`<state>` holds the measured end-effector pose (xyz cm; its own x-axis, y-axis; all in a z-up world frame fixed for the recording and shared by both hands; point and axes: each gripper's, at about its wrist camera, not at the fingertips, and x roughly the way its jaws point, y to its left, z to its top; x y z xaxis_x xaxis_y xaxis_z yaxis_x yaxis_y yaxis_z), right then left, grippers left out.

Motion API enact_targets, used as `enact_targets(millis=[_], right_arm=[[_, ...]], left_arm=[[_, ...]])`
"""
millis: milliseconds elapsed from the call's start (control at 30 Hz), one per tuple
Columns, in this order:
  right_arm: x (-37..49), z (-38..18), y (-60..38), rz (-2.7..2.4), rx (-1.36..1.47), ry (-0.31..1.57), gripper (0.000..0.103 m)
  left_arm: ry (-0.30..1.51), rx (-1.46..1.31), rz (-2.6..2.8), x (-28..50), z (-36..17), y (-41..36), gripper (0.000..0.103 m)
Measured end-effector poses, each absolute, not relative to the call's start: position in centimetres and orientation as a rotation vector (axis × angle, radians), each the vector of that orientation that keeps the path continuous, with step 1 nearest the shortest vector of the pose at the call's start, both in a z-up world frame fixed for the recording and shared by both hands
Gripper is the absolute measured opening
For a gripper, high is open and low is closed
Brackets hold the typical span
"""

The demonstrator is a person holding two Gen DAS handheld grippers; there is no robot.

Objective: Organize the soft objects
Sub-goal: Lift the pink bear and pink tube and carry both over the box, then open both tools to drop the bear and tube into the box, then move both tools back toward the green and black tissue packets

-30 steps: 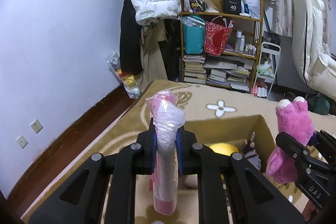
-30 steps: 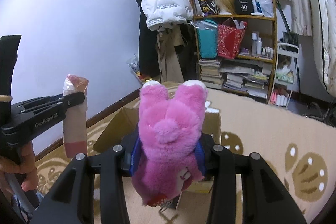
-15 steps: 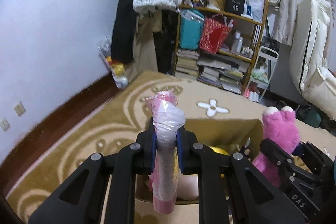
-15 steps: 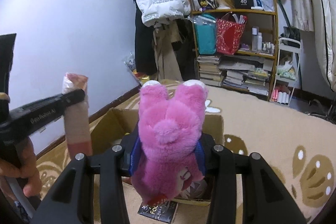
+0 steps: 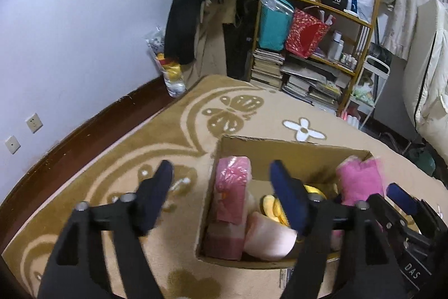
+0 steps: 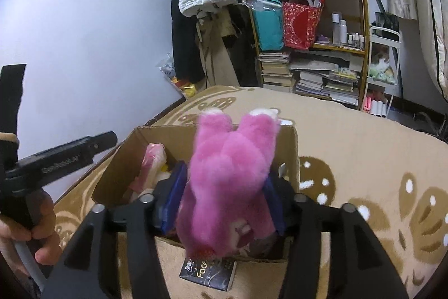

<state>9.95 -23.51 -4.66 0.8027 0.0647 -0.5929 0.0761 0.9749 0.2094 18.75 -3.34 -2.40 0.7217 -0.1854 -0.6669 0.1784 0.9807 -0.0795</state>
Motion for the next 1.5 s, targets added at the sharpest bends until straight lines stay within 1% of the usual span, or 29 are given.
enact_targets(millis=[67,267,367,833,1267,1500], right_arm=[[9.9,-4.6,-23.5,-0.011,0.236,0.64,0.077],[9.3,-4.1,-23.3,-0.012,0.229,0.642,0.094],[8.9,-3.9,-23.1,-0.016,0.223,0.646,0.099],[6.0,-3.5,-22.6,-0.041,0.212,0.663,0.1],[2.2,-2.6,-23.6,-0.111,0.25,0.662,0.1],[0.1,-2.7,-23.7,-0.152,0.261,0.653,0.1]], left_arm=[[0.739,0.017,-0.153,18.7,-2.2,-3.2,0.1],[0.7,0.073,-0.095,17.7,-1.4,-2.3,0.103],[0.715,0.049,-0.1,17.4,-1.2,-1.6,0.103],[0.716,0.081,-0.1,14.5,-0.6,-0.3,0.103],[0.705,0.116,-0.127,11.4,-0.5,-1.1,0.103],[0.731,0.146,-0.162,10.3,-1.0,-2.1,0.103]])
